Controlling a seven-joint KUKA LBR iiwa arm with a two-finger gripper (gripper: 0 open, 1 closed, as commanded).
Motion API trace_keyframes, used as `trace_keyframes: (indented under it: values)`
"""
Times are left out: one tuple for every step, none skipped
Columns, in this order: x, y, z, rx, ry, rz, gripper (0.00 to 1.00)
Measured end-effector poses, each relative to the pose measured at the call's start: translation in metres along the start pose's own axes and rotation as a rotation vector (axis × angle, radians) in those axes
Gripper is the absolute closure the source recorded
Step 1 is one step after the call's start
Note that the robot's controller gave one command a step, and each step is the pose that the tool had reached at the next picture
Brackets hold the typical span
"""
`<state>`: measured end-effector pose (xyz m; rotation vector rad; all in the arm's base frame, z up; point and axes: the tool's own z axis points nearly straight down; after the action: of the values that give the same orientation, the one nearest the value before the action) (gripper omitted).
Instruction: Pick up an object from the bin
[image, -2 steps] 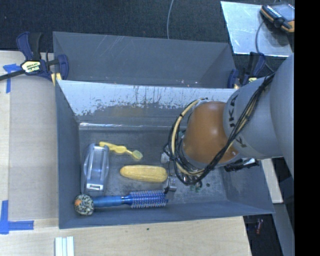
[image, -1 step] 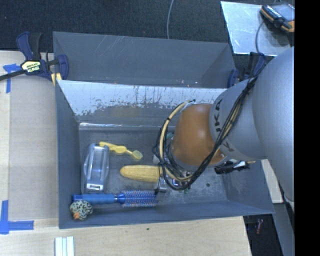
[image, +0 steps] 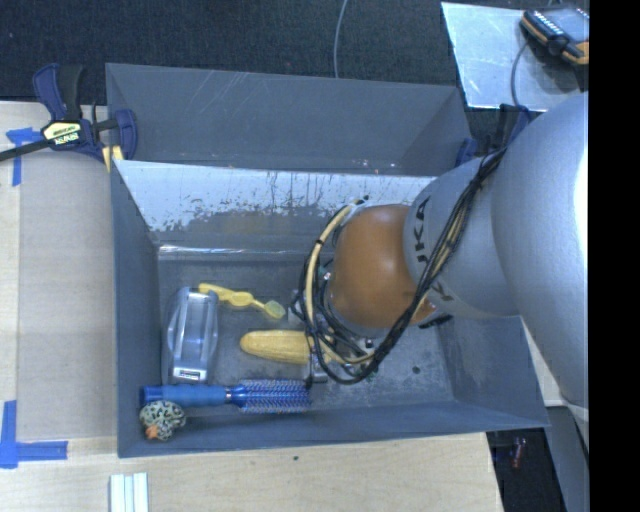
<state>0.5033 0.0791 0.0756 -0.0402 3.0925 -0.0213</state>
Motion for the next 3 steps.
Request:
trace_keyframes:
  values:
    - [0.007,0.012,0.003,0.0,-0.002,0.098,1.0]
    - [0.007,0.012,0.003,0.0,-0.002,0.097,1.0]
    - [-0.002,0.046,-0.055,0.001,0.0,0.019,1.0]
